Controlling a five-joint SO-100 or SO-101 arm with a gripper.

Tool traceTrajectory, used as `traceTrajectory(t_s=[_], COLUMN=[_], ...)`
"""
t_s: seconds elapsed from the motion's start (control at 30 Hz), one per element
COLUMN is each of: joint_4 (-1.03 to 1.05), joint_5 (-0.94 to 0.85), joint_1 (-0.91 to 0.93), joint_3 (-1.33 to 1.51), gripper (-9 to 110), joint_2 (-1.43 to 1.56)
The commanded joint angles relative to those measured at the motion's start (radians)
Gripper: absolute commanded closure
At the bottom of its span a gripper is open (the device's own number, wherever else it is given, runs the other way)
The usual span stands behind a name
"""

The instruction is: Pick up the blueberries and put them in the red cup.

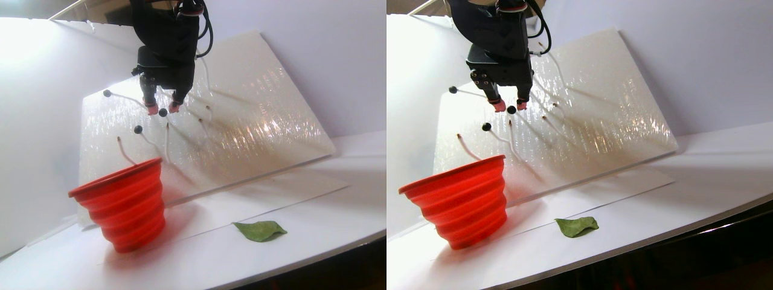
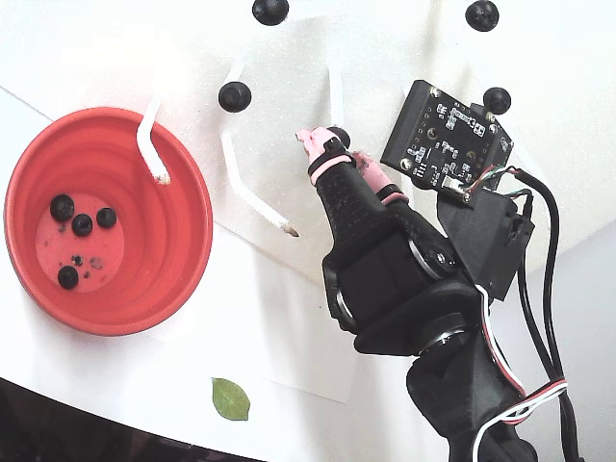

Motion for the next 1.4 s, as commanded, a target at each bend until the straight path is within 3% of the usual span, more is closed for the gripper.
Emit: traceTrajectory(t_s=[0.0, 1.37], joint_4=[-0.037, -0.069], joint_5=[0.002, 0.097], joint_1=[-0.032, -0.080], joint_3=[-0.083, -0.124], gripper=[84, 85], joint_2=[0.017, -0.029])
